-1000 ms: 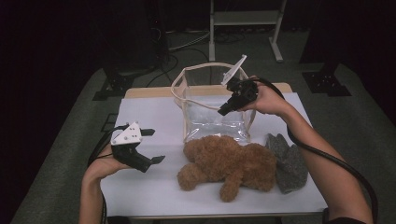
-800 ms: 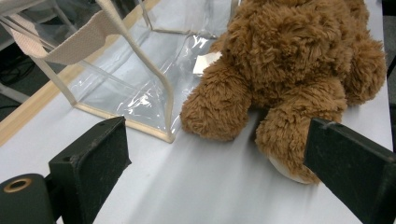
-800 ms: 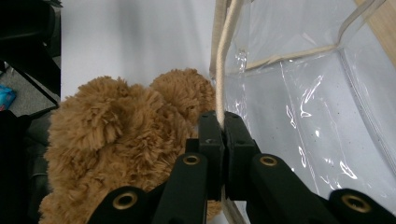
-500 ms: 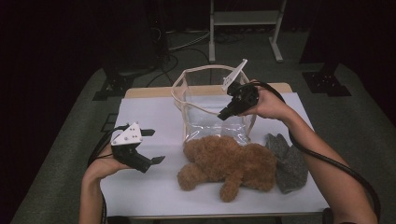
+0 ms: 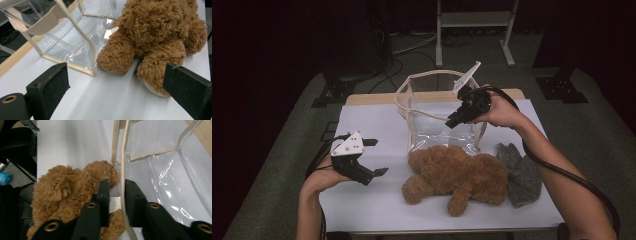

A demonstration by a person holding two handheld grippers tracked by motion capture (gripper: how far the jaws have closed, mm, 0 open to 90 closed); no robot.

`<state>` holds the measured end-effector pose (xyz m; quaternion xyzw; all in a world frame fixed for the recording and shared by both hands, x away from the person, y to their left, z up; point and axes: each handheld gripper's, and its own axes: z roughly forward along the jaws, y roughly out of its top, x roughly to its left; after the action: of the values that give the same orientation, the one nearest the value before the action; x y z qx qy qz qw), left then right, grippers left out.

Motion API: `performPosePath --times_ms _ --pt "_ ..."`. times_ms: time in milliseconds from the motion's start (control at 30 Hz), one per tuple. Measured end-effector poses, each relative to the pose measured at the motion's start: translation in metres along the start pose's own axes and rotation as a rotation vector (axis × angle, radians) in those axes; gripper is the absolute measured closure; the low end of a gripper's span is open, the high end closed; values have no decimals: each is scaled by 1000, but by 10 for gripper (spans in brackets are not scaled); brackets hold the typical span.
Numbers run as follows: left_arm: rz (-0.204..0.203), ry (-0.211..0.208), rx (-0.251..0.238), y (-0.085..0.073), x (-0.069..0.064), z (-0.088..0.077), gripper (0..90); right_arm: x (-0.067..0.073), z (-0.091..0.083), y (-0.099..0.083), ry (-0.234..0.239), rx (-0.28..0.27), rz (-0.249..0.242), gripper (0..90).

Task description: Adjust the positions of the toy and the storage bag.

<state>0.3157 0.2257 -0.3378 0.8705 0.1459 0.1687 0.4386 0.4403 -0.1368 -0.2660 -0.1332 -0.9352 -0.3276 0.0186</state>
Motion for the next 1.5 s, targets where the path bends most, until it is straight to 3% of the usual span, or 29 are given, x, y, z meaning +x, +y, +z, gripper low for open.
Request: performPosePath --times_ms 133,333,533,767,1033,1300,1500 --pt "2 -4 5 0 0 1 61 2 -9 -2 -13 -32 3 559" --pt "3 -4 6 0 0 2 61 11 -26 -3 -25 -95 -16 411" --pt "-7 -6 8 -2 1 4 61 26 -45 -9 -34 -157 -44 349" --pt "-10 -9 23 -4 1 5 61 49 -51 -23 -10 -182 -98 315" --pt "-7 -7 23 -3 1 5 61 69 -26 -51 24 -129 -112 274" --pt "-11 -11 23 -5 1 6 61 71 4 -79 51 -104 -71 256" --pt "-9 -12 25 -5 2 6 61 69 21 -90 51 -104 -50 237"
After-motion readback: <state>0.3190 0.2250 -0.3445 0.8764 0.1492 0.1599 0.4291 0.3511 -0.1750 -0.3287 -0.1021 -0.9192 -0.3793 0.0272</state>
